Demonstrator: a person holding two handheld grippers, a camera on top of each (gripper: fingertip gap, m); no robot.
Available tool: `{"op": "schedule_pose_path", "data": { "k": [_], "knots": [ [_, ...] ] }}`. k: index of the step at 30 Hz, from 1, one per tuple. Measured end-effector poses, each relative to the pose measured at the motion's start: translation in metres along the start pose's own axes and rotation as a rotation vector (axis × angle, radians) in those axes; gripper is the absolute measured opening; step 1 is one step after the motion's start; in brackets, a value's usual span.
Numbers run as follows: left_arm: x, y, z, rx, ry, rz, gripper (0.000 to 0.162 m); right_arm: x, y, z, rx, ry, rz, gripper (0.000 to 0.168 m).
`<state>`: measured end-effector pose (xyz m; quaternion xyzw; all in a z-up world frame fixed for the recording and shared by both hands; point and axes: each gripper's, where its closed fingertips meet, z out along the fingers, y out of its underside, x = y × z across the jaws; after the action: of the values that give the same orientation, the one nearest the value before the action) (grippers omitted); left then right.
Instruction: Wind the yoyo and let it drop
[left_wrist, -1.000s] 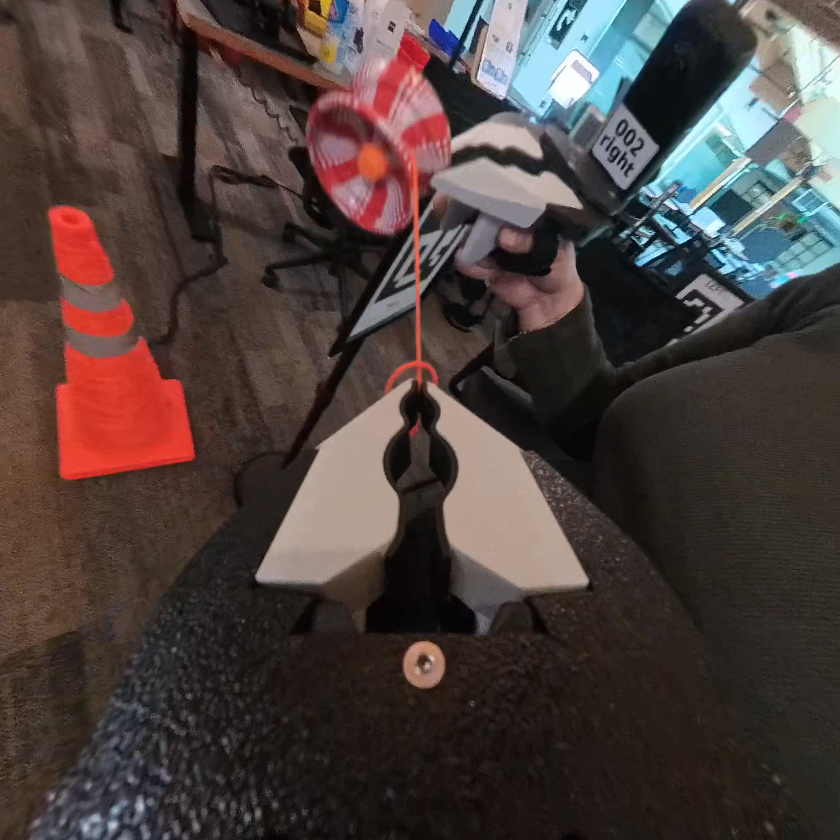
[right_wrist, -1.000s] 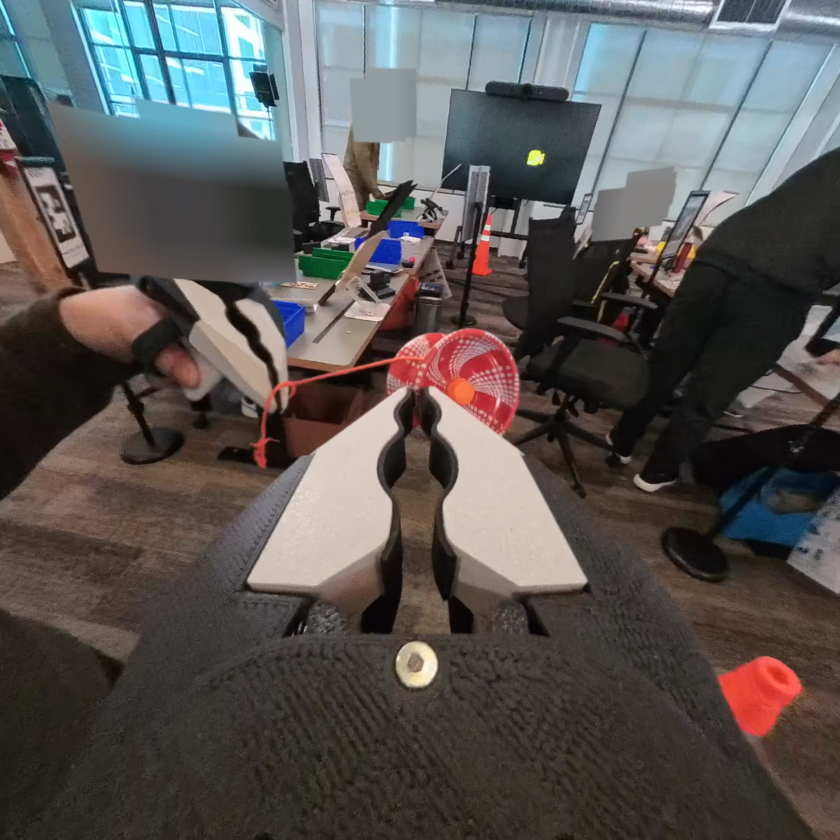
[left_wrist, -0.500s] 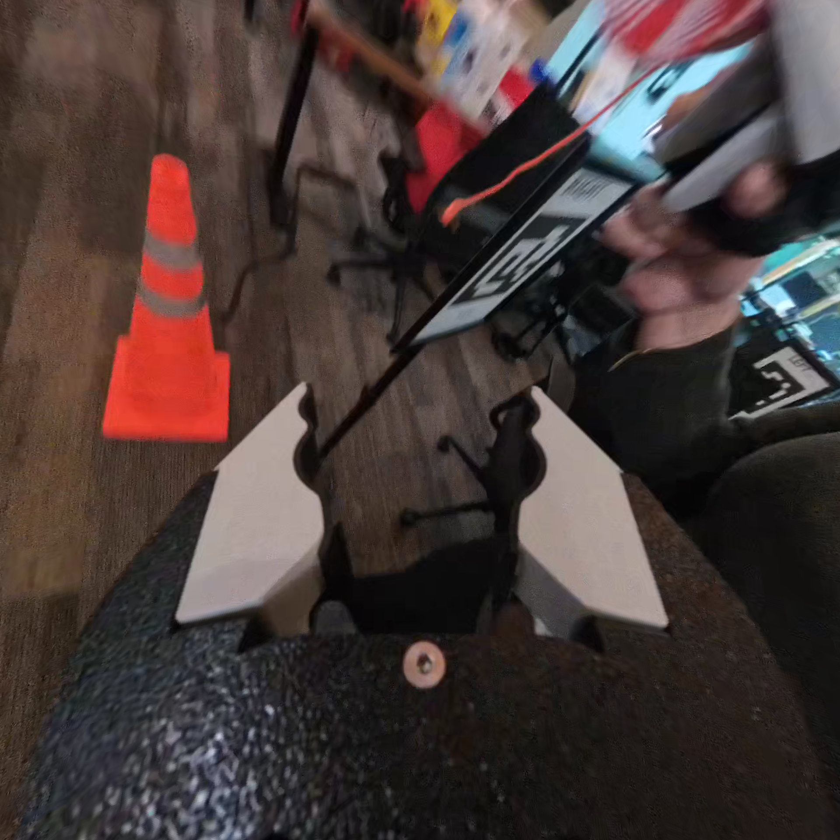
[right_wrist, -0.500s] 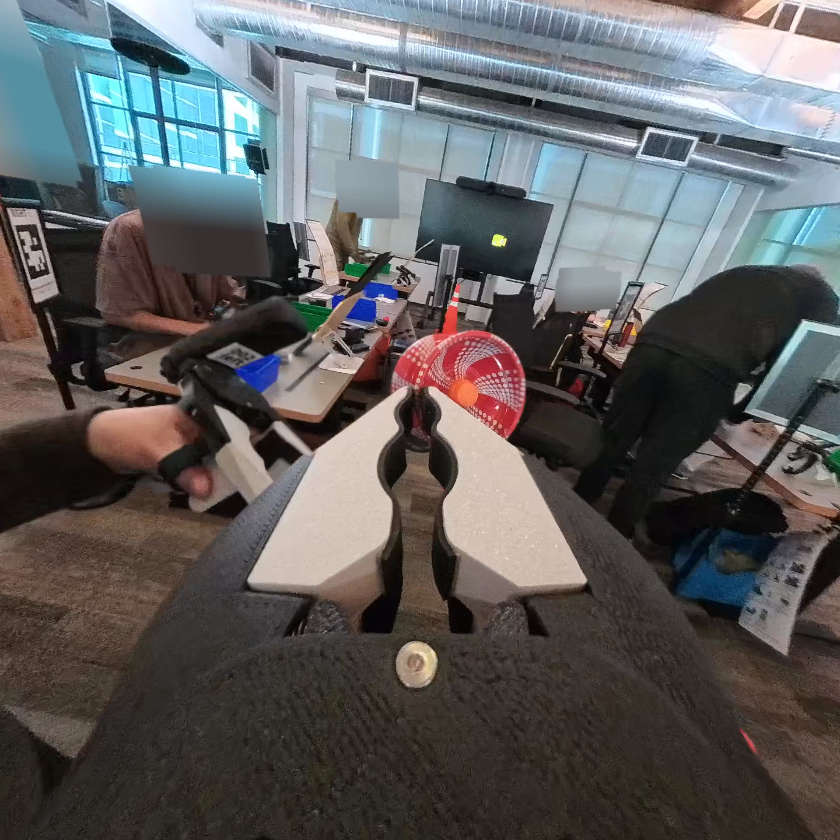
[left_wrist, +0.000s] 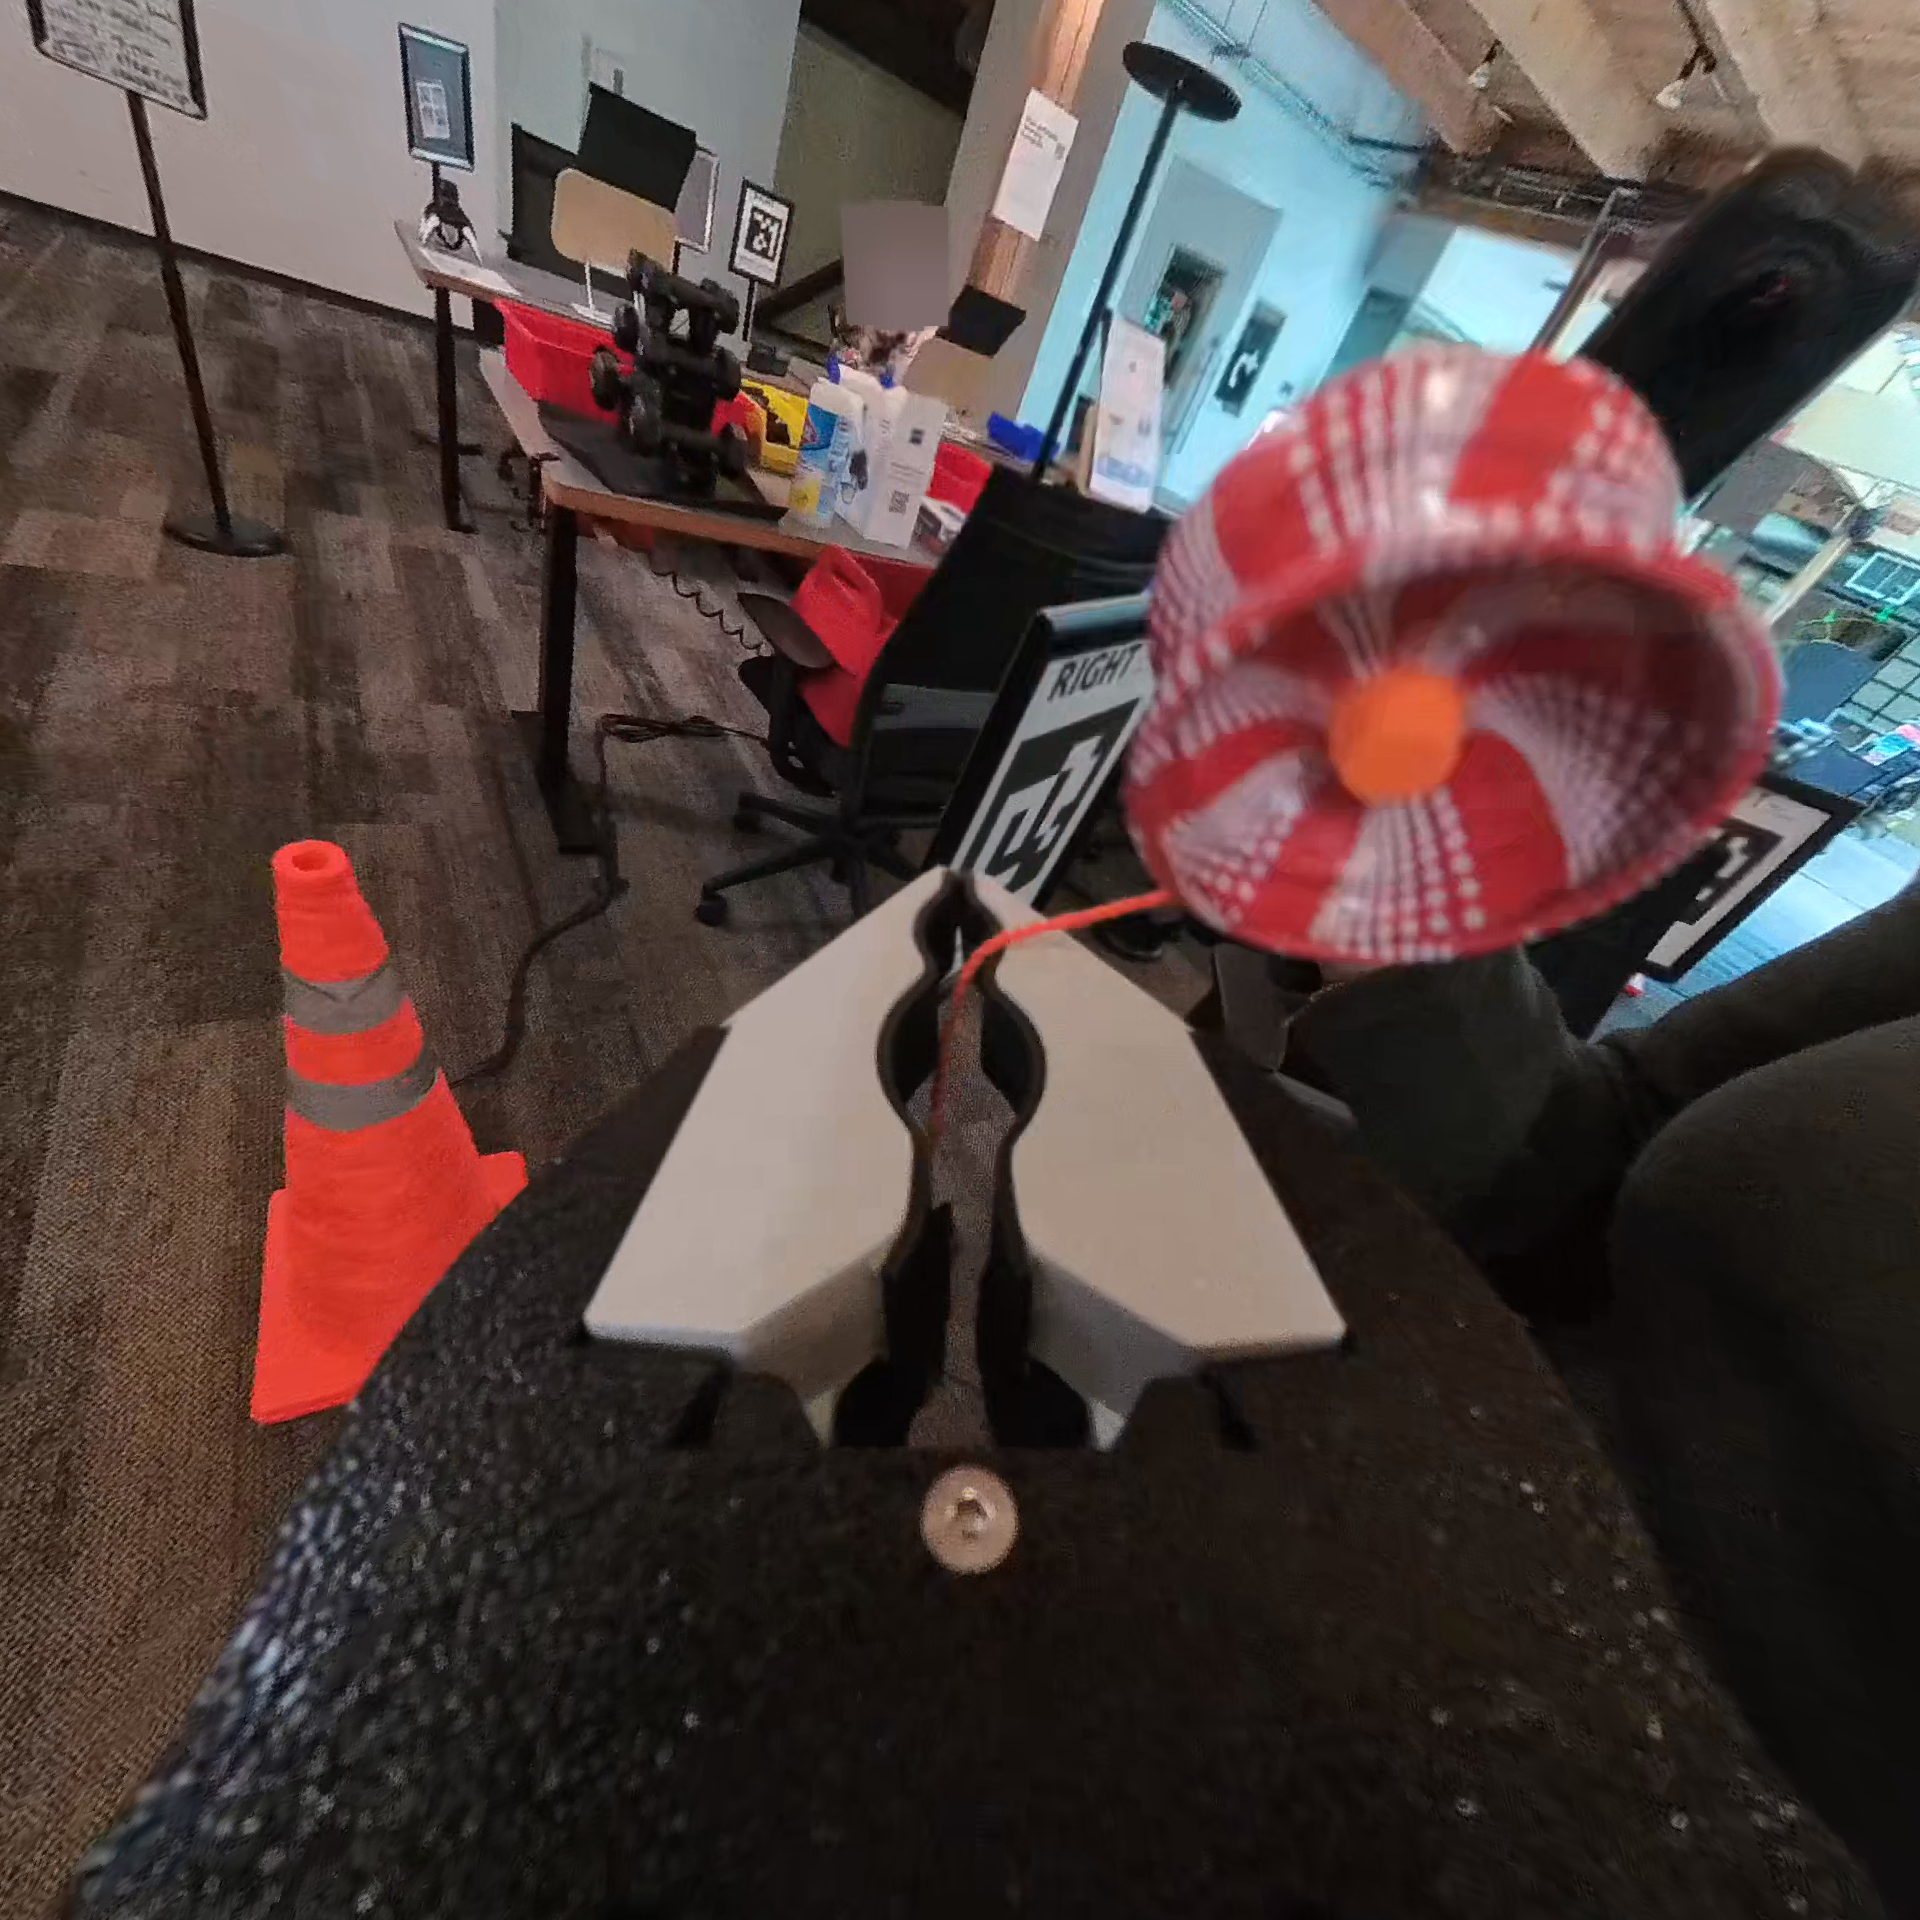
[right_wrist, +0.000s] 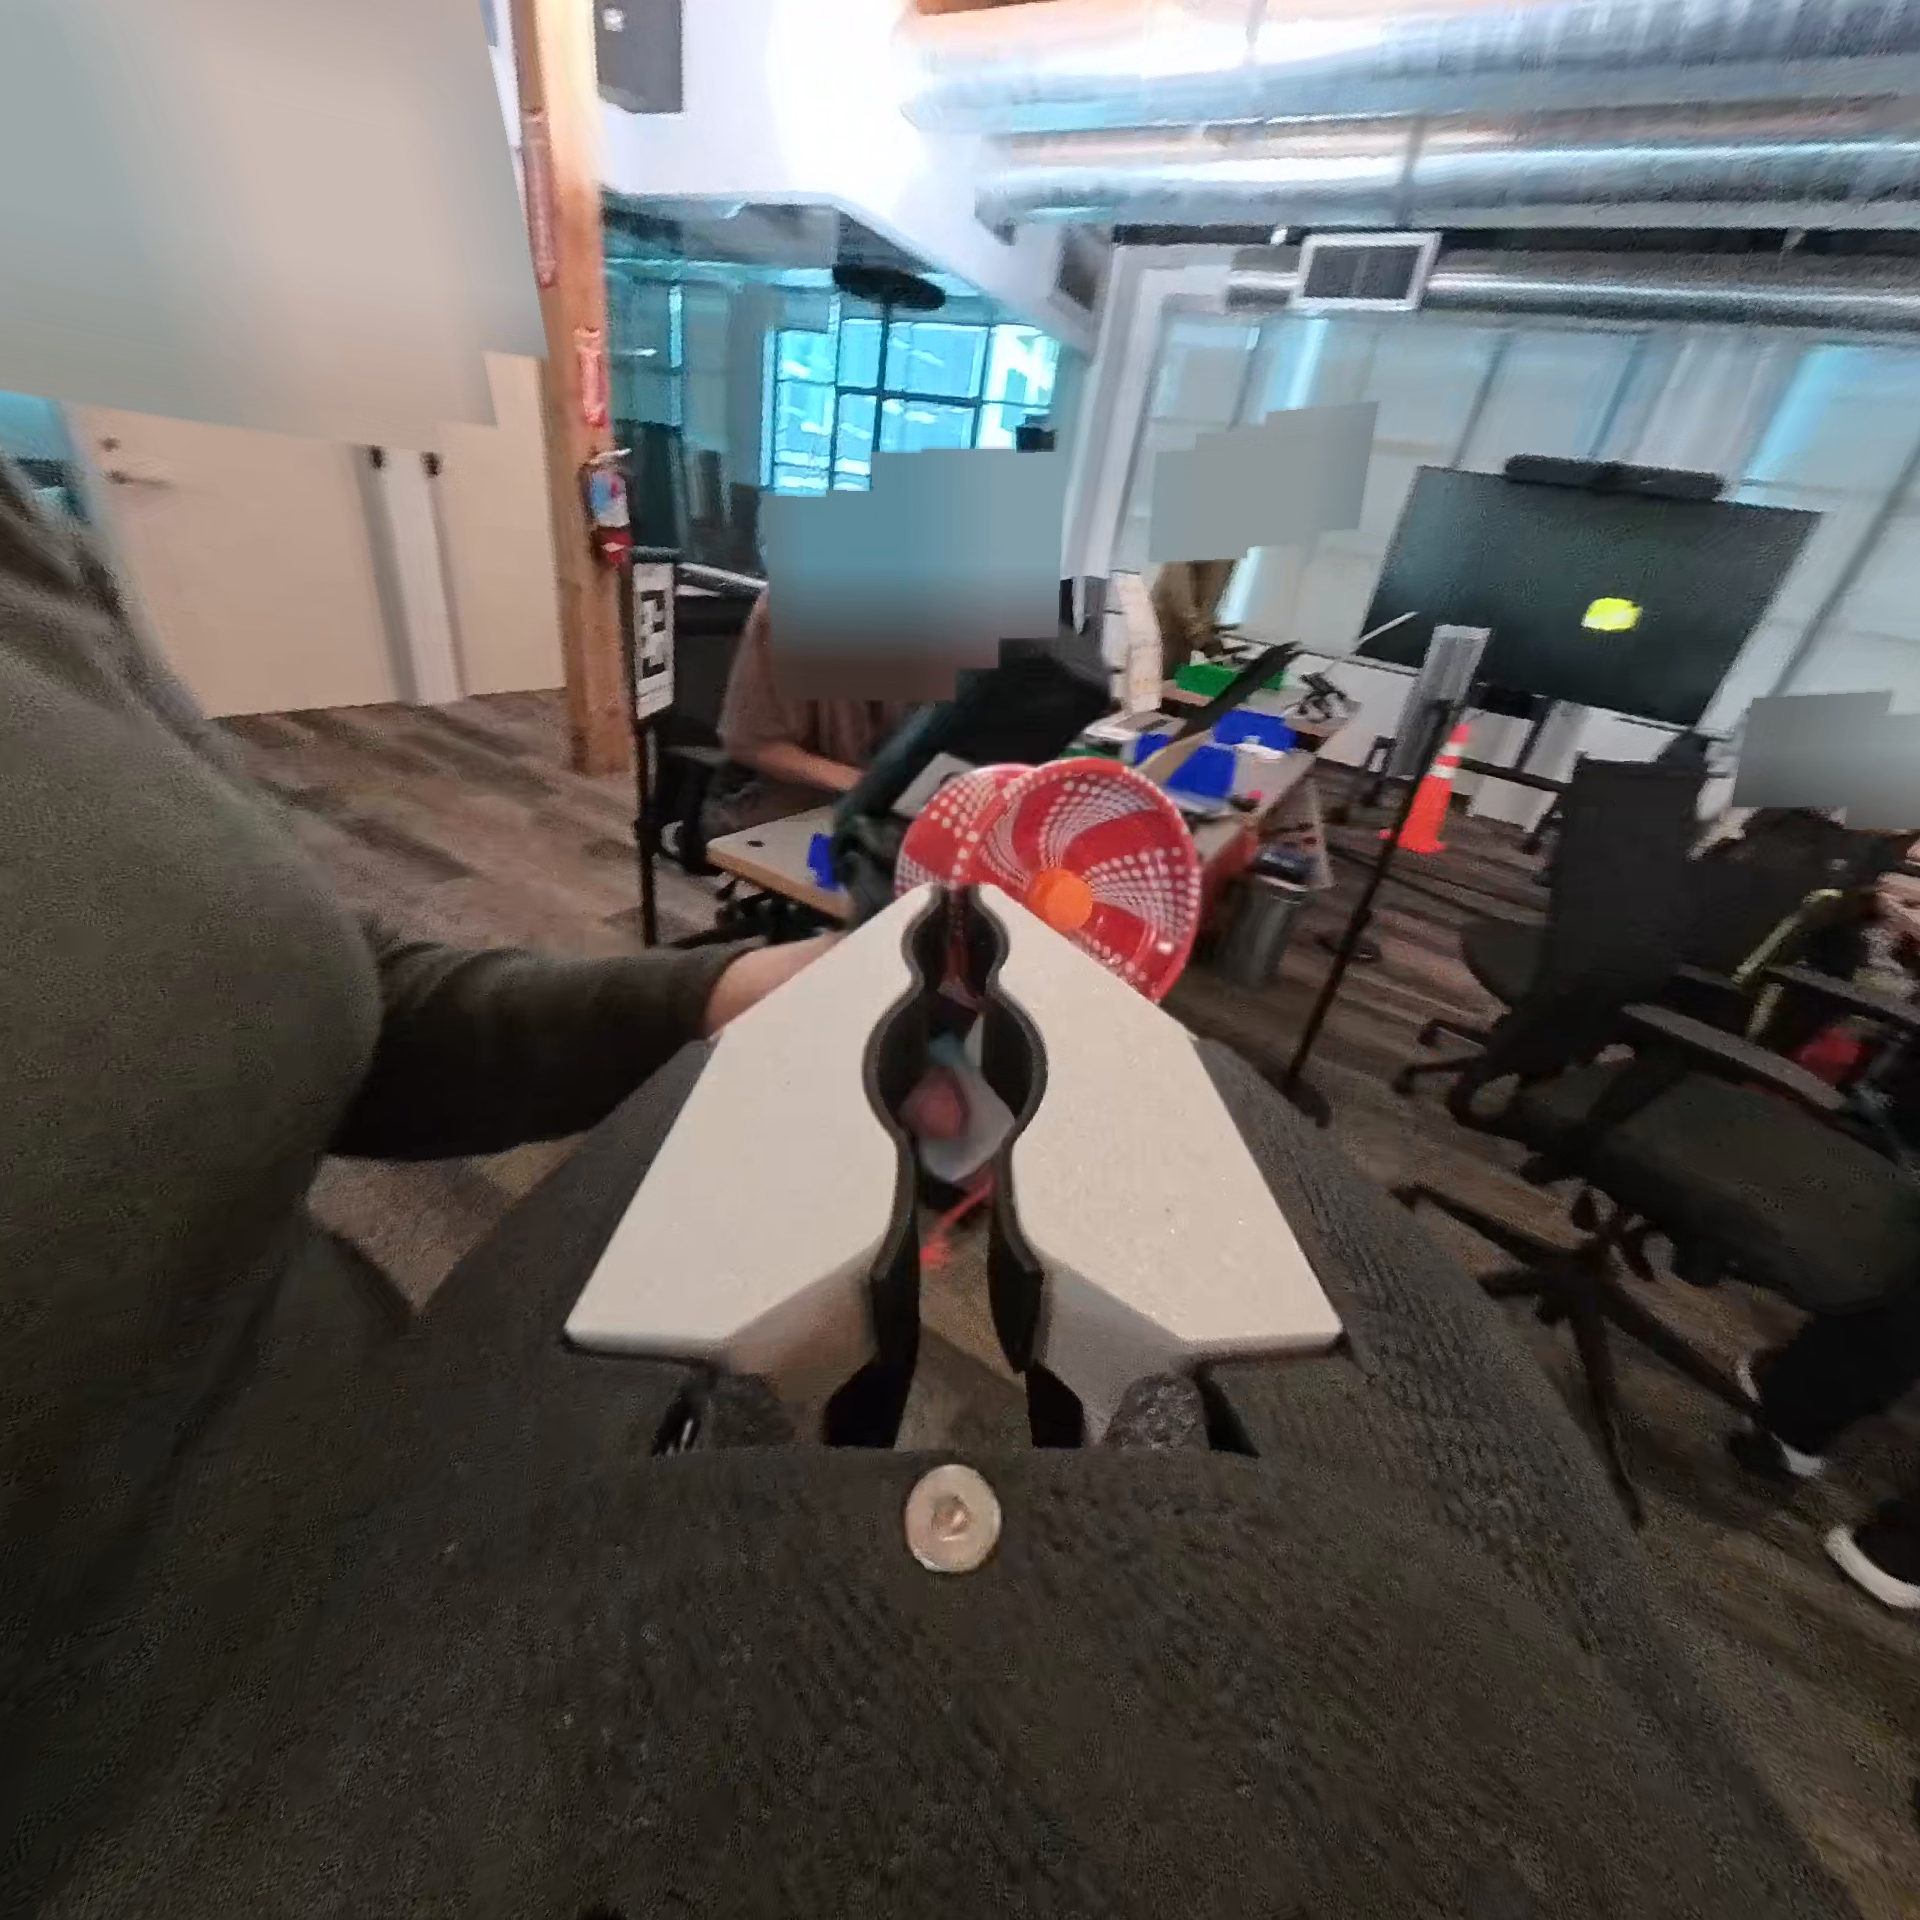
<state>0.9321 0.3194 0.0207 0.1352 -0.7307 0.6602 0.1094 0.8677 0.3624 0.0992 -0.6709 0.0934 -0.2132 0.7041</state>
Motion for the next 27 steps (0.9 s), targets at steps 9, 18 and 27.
{"op": "schedule_pose_path", "data": {
  "k": [9,18,27],
  "knots": [
    [0.018,-0.062,-0.039,0.016,-0.113,0.259,0.000,0.001,0.044,0.004,-0.321,0.069,-0.130,0.001],
    [0.050,0.016,-0.019,-0.307,-0.010,0.226,0.000,0.028,-0.010,-0.008,0.067,0.188,0.089,0.000],
    [0.010,-0.013,-0.031,-0.198,-0.148,0.285,0.000,-0.033,0.025,-0.007,-0.181,-0.198,0.032,0.001]
  ]
}}
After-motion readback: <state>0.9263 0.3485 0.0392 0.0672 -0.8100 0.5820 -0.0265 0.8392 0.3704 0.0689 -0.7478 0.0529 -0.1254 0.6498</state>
